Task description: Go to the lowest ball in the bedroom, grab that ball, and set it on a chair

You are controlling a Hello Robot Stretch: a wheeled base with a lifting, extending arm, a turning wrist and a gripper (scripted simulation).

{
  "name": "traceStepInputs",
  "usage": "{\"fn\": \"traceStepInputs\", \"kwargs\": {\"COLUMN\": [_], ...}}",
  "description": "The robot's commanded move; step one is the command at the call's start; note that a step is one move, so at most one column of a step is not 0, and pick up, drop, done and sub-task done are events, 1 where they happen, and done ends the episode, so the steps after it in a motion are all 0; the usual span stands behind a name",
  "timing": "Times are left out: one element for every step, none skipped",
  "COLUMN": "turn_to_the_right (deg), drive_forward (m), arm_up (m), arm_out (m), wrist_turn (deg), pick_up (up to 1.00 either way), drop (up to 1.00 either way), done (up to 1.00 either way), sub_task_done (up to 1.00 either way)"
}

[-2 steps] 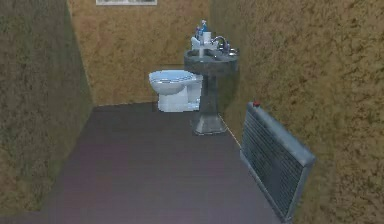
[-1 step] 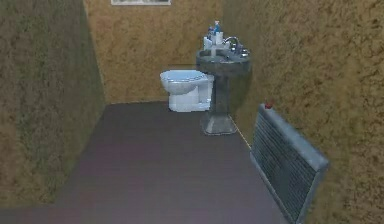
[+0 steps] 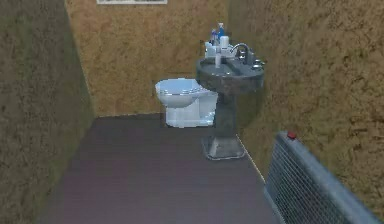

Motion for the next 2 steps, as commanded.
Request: {"fn": "traceStepInputs", "kwargs": {"turn_to_the_right": [-45.0,-24.0], "drive_forward": [0.0,0.0], "arm_up": [0.0,0.0], "arm_out": [0.0,0.0], "wrist_turn": [0.0,0.0], "pick_up": [0.0,0.0], "drop": [0.0,0.0], "done": [0.0,0.0], "sub_task_done": [0.0,0.0]}}
